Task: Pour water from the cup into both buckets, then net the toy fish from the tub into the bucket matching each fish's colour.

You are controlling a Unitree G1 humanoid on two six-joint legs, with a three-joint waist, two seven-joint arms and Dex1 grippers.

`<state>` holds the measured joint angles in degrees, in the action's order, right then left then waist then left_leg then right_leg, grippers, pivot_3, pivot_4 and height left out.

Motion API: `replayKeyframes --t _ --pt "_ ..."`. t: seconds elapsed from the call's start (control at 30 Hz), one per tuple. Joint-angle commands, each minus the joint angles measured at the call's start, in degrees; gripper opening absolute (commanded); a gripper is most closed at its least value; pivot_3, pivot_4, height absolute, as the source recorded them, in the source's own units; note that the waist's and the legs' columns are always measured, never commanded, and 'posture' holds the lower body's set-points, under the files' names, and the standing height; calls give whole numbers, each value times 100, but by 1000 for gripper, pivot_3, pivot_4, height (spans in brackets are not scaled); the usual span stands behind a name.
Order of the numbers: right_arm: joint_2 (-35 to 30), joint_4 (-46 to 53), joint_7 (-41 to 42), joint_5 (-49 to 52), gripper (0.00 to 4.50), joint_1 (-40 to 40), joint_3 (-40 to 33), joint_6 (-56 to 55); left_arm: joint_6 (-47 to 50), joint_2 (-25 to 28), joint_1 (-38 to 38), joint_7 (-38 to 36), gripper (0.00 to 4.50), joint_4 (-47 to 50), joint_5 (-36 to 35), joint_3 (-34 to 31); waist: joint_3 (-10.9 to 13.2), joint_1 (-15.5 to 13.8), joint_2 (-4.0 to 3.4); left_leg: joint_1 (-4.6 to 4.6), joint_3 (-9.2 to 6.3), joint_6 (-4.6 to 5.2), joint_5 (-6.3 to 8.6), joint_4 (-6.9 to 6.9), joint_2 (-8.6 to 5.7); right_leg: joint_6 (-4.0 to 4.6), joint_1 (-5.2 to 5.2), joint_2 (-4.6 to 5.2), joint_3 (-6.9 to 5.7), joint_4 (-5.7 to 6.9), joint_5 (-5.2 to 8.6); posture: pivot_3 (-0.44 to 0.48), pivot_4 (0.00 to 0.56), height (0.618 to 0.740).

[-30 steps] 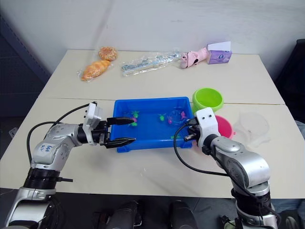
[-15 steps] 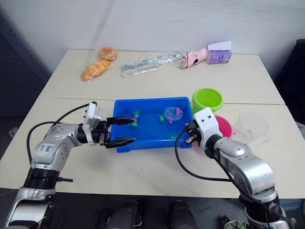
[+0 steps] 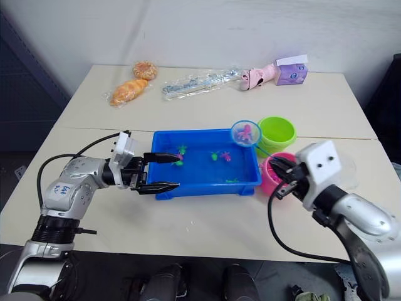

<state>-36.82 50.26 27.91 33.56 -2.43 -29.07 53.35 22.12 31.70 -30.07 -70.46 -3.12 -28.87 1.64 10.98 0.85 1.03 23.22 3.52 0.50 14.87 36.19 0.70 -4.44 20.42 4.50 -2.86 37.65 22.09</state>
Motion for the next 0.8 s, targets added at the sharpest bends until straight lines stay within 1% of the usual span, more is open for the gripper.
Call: replayKeyframes --t 0.03,0.17,0.2,0.23,0.33,0.37,0.43,0.5,0.57,0.63,0.73,0.8 --pt "-117 360 378 80 0 -723 -1018 -358 -26 -81 -180 -165 4428 -23 -58 88 0 -66 0 1 0 0 0 0 0 0 0 -2 0 1 0 0 150 740" --pt "-103 253 725 -227 0 -1570 -1844 -1013 -45 -154 -278 -268 4428 -139 -34 158 -1 -67 0 -5 6 1 0 7 0 -1 -4 -5 5 -5 -1 0 150 740" --pt "-88 205 746 -295 0 -1697 -1952 -1137 -52 -168 -291 -289 4428 -159 -26 170 -1 -67 0 -5 7 1 -1 8 0 -1 -3 -4 5 -7 -1 0 150 740" --pt "-105 114 875 -587 0 -1958 -1988 -1490 -58 -191 -308 -306 4428 -186 -22 188 -1 -68 0 -7 7 1 -1 8 0 -2 -4 -4 6 -6 0 0 150 740" --pt "-144 -195 1149 -1459 0 -2591 -1836 -2610 -65 -246 -333 -334 4428 -220 -6 223 -1 -70 0 -11 7 -2 -3 8 0 -2 -4 -7 7 -3 0 0 150 740" --pt "-126 -287 1186 -1645 0 -2707 -1779 -2879 -63 -259 -334 -336 4428 -215 -1 229 -1 -71 0 -11 7 -3 -4 8 0 -2 -4 -7 7 -3 0 0 150 740" --pt "63 -593 992 -2081 0 -2818 -1656 -3439 -61 -284 -349 -337 4428 -223 7 232 -2 -66 2 -13 9 -3 -4 10 -1 -2 -4 -7 9 -2 0 0 150 740" --pt "82 -854 962 -2558 0 -2947 -1555 -4141 -52 -293 -348 -331 4428 -206 2 230 -2 -70 1 -13 9 -4 -5 11 0 -2 -5 -7 10 -1 0 0 150 740" --pt "147 -1167 775 -3072 0 -2969 -1446 -4839 -39 -299 -333 -320 4428 -168 -9 232 -2 -72 1 -14 10 -4 -6 13 -1 -2 -4 -7 10 1 0 0 150 740" --pt "187 -1443 576 -3401 0 -2901 -1336 -5310 -25 -318 -313 -304 4428 -137 -19 242 -2 -71 1 -14 10 -6 -7 13 -1 -2 -4 -7 11 2 0 0 150 740" --pt "52 -2070 124 -4384 0 -2837 -992 -6476 9 -397 -258 -246 4428 -39 -37 294 -2 -72 1 -16 12 -9 -9 16 -1 -2 -5 -7 12 4 0 0 150 740" --pt "27 -2382 -192 -4855 0 -2791 -878 -7087 34 -449 -247 -211 4428 1 -50 301 -2 -75 1 -16 12 -10 -9 20 -1 -2 -4 -7 12 7 0 0 150 740"
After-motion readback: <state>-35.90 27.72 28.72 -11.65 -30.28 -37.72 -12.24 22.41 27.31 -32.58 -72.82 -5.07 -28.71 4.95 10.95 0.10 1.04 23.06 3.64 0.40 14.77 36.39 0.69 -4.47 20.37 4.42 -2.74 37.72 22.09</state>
